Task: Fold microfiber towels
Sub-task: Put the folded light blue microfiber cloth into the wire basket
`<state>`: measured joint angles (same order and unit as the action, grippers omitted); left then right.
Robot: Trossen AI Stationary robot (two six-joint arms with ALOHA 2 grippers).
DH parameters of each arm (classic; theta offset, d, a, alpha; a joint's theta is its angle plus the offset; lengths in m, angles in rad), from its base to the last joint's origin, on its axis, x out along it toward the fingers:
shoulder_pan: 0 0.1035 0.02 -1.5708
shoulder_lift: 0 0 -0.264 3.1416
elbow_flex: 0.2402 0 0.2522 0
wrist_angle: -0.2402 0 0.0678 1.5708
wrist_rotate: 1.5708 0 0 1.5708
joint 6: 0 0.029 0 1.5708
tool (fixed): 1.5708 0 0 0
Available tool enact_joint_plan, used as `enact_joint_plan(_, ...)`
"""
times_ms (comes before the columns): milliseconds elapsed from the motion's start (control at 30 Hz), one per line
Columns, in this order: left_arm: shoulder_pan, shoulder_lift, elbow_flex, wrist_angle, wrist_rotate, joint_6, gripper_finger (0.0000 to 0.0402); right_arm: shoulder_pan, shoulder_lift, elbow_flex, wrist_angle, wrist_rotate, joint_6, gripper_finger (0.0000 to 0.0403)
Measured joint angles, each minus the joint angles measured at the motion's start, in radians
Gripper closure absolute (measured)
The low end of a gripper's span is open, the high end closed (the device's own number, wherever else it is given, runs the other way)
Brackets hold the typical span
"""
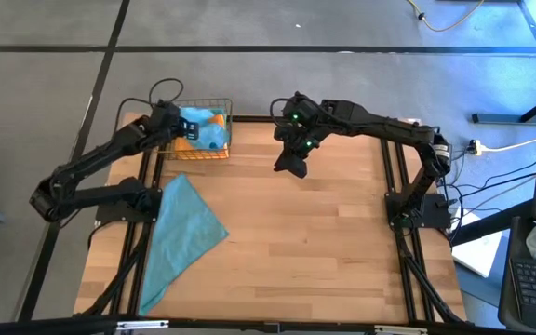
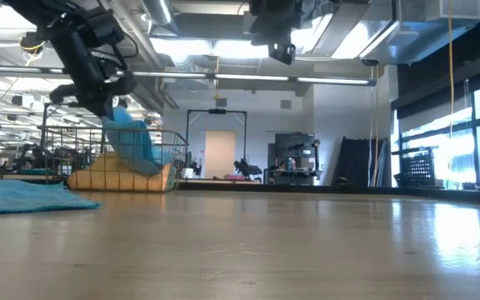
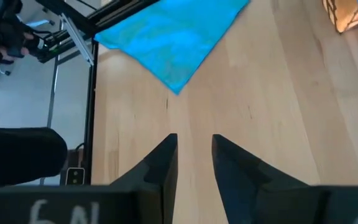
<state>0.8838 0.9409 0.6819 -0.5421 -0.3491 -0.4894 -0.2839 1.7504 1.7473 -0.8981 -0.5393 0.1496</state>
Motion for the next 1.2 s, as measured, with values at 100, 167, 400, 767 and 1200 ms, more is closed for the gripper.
enact_joint_plan(100,-0.016,0.001,-0.025,-0.038,-0.033,-0.068,0.0401,0.01,0.0,0.0,0.022,0.0,0.004,0.0302)
enact_joint_plan(167,-0.021,0.0,-0.052,-0.045,-0.033,-0.093,0.0398,0.021,0.0,0.0,0.037,0.0,0.004,0.0302)
enact_joint_plan(400,-0.026,-0.022,-0.089,-0.039,-0.045,-0.151,0.0354,0.087,0.062,-0.006,0.406,0.318,-0.097,0.0302)
enact_joint_plan(767,-0.025,-0.18,-0.089,-0.053,-0.026,-0.129,0.0284,0.11,0.166,-0.008,0.495,0.331,0.103,0.0301)
enact_joint_plan(1200,-0.012,-0.136,-0.171,0.275,0.427,0.394,0.0269,0.114,0.198,-0.007,0.527,0.276,0.207,0.0301)
